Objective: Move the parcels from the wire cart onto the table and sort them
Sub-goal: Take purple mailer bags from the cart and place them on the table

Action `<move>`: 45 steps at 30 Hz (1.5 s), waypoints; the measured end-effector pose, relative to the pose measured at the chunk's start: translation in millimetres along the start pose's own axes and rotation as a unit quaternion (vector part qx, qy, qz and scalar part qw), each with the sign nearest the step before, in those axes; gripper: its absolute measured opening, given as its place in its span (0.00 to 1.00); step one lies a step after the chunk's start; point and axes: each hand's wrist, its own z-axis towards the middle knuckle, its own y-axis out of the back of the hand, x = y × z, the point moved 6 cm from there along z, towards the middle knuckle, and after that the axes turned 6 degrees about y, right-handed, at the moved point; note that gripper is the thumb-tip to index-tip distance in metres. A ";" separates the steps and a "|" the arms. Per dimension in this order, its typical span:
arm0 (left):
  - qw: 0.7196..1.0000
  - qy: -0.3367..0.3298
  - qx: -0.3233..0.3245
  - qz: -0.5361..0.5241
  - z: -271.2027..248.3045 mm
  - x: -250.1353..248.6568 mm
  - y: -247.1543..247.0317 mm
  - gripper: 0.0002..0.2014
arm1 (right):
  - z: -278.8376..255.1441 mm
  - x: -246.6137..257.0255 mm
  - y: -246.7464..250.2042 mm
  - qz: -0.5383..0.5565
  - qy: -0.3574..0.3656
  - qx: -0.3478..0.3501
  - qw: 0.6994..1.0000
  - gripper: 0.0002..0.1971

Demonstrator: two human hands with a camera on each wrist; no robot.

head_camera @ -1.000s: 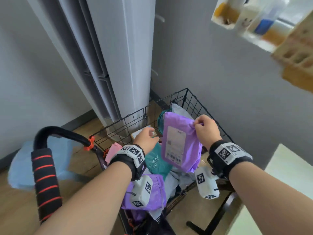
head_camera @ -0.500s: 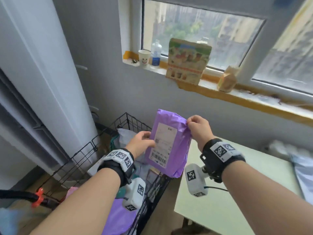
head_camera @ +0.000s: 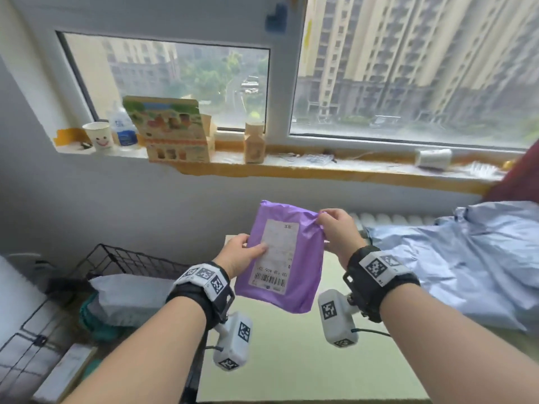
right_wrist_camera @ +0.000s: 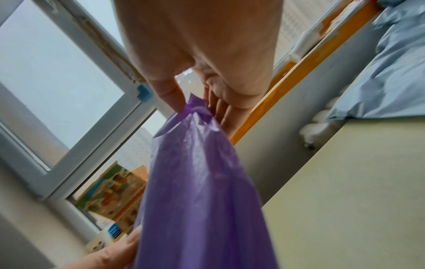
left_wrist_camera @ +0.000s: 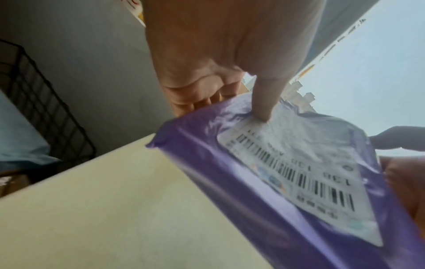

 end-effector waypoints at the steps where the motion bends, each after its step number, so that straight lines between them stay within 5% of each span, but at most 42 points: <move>1: 1.000 -0.002 0.003 0.014 3.2 -7.2 -15.3 0.10 | 3.4 -5.7 15.3 0.002 -0.010 0.004 1.000 0.16; 11: 0.981 -0.071 0.047 0.176 40.0 -87.0 -164.7 0.07 | 49.1 -31.6 163.6 -0.156 0.017 -0.020 0.987 0.32; 15: 0.969 -0.099 0.076 0.211 57.4 -112.0 -217.9 0.09 | 69.6 -48.4 196.1 -0.214 0.009 0.079 0.973 0.20; 18: 0.966 -0.108 0.068 0.226 78.0 -126.5 -251.9 0.08 | 91.6 -69.3 230.8 -0.191 0.004 0.048 0.980 0.08; 22: 0.982 -0.043 0.007 0.185 112.8 -123.9 -279.9 0.24 | 125.3 -100.0 289.1 -0.135 -0.016 -0.060 0.989 0.01; 24: 0.991 0.027 0.035 0.127 129.7 -110.9 -303.1 0.32 | 139.0 -113.5 317.1 -0.144 -0.039 -0.104 0.983 0.04; 27: 0.992 0.085 0.086 0.034 147.7 -99.5 -346.7 0.30 | 156.8 -134.0 345.8 -0.178 -0.075 -0.133 0.972 0.10; 31: 0.994 0.044 0.050 0.092 169.4 -99.8 -378.6 0.32 | 174.0 -153.8 360.1 -0.215 -0.114 -0.130 0.961 0.07; 35: 0.992 0.031 0.047 0.115 188.5 -93.4 -397.8 0.38 | 179.6 -163.8 359.6 -0.283 -0.114 -0.098 0.947 0.28; 38: 0.990 0.026 0.057 0.126 197.9 -82.4 -406.0 0.46 | 183.4 -175.3 351.2 -0.329 -0.097 -0.051 0.938 0.35; 45: 0.969 -0.040 0.058 0.238 205.9 -72.9 -410.5 0.42 | 193.5 -192.5 321.8 -0.444 -0.029 0.045 0.894 0.29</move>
